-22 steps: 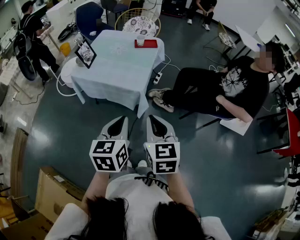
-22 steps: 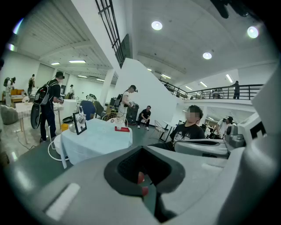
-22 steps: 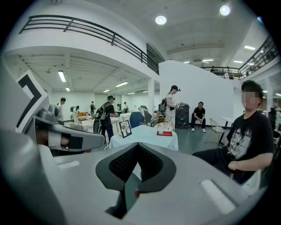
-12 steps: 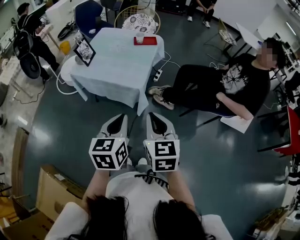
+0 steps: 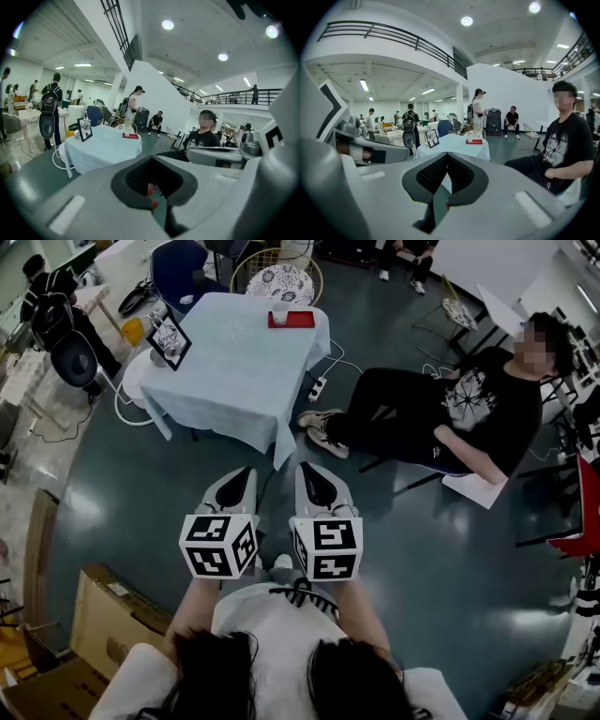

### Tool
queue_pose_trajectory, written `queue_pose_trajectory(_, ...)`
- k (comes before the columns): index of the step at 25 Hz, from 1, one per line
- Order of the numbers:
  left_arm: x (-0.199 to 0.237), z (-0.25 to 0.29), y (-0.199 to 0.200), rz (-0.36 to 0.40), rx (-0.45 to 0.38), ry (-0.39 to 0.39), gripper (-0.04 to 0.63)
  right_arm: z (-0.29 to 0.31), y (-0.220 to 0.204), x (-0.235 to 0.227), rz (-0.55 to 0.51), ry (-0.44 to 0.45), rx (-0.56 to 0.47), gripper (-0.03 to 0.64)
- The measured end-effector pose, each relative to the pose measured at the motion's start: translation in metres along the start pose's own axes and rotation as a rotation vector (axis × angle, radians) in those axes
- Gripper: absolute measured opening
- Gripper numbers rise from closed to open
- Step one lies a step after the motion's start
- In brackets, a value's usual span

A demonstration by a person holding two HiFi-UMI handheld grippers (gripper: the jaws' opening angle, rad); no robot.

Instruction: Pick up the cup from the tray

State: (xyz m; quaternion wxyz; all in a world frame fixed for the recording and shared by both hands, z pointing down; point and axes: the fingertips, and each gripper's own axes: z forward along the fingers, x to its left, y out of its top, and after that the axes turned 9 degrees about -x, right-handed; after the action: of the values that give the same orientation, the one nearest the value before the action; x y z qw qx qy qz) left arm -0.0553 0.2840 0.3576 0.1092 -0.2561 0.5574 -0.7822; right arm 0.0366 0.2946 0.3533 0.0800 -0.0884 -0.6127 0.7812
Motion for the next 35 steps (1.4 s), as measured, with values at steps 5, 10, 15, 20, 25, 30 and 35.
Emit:
queue_pose_trajectory(5,-0.001,0.005,-0.002,-0.004,-0.005,0.023,0.000,0.004,0.000,0.005,-0.014,0.096,-0.018,0.176)
queue_pose_trajectory(10,0.001,0.010,-0.003,-0.005,-0.015,0.037,0.000,0.008,0.004,0.000,-0.008,0.126,-0.046,0.230)
queue_pose_trajectory(15,0.004,0.015,-0.003,-0.001,-0.013,0.047,0.000,0.013,0.008,-0.001,0.027,0.167,-0.072,0.296)
queue_pose_trajectory(20,0.013,0.027,-0.003,-0.008,-0.018,0.045,0.000,0.023,0.014,-0.003,0.000,0.172,-0.105,0.325)
queue_pose_trajectory(25,0.021,0.051,0.003,0.009,-0.021,0.023,0.000,0.044,0.020,-0.013,-0.006,0.164,-0.124,0.347)
queue_pose_trajectory(30,0.041,0.082,0.011,-0.014,-0.007,0.020,0.000,0.077,0.027,-0.023,-0.012,0.149,-0.114,0.351)
queue_pose_trajectory(35,0.060,0.119,0.024,-0.011,0.003,0.007,0.000,0.118,0.034,-0.033,0.001,0.142,-0.102,0.354)
